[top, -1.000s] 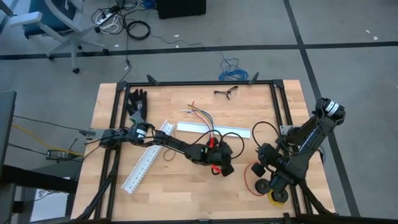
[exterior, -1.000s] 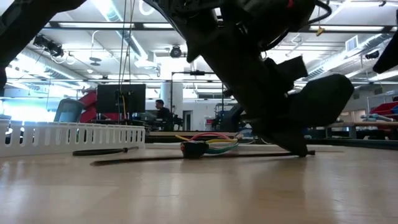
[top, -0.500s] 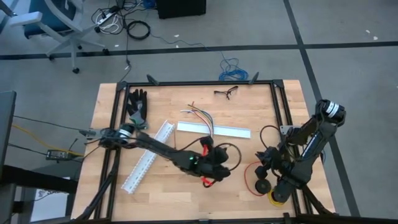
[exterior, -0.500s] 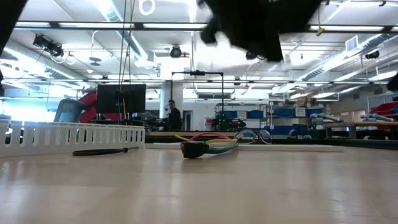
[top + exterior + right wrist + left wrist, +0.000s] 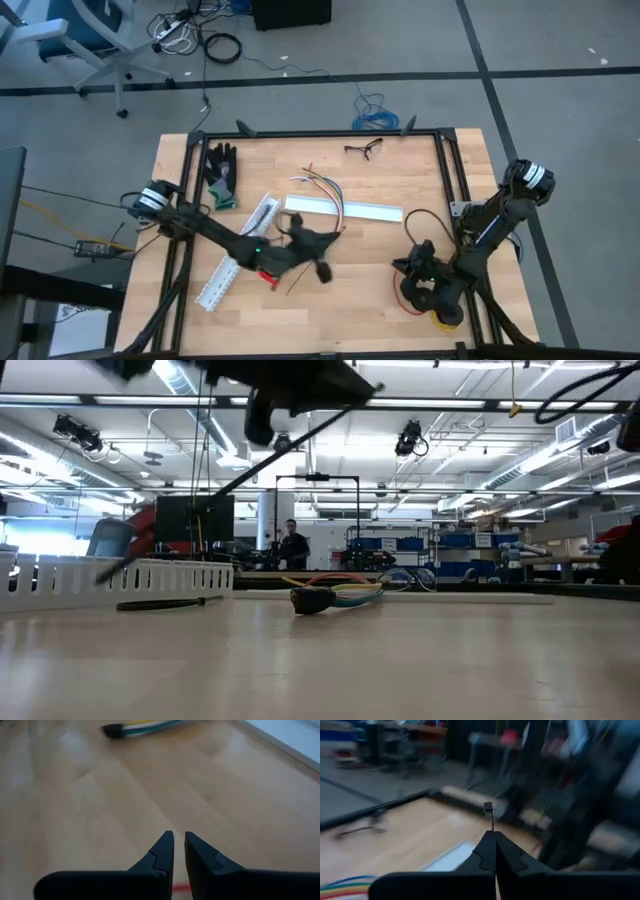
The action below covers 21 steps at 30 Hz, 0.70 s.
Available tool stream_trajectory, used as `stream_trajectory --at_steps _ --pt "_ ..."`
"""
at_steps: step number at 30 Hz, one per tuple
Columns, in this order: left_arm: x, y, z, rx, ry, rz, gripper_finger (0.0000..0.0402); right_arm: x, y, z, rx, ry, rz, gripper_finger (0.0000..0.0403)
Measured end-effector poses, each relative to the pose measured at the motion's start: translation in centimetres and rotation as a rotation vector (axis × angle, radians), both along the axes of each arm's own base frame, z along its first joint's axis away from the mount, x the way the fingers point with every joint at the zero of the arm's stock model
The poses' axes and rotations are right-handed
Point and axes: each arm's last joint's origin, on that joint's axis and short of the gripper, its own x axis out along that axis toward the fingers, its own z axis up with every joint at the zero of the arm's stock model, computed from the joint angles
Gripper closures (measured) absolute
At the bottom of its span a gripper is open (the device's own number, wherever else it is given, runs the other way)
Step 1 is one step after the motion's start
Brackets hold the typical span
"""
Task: Ziptie cables
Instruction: Wrap the cables together using a zip tie
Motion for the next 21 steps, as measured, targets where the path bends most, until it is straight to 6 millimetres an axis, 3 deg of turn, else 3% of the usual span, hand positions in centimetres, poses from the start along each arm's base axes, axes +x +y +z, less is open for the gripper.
stream_trajectory --at_steps 3,8,12,18,21 --pt "-2.4 1.6 -1.8 -0.149 -0.199 -0.017 0.0401 1.7 0.0 0.5 -0.104 -0.019 0.115 0.0368" --pt "-5.0 3.6 -3.8 -0.272 -0.327 -0.004 0.0401 5.0 -1.4 1.5 -0.295 -0.03 0.268 0.0368" --pt "-5.5 4.6 -4.1 -0.256 -0.347 0.02 0.0401 7.9 -4.1 2.1 -0.383 -0.013 0.331 0.0368" --pt "-5.5 5.8 -4.3 -0.213 -0.321 0.07 0.0401 11.3 -9.0 3.8 -0.45 -0.128 0.18 0.0368" --pt "-5.4 6.0 -4.4 -0.138 -0.276 0.084 0.0401 12.4 -11.0 4.7 -0.434 -0.217 0.195 0.0368"
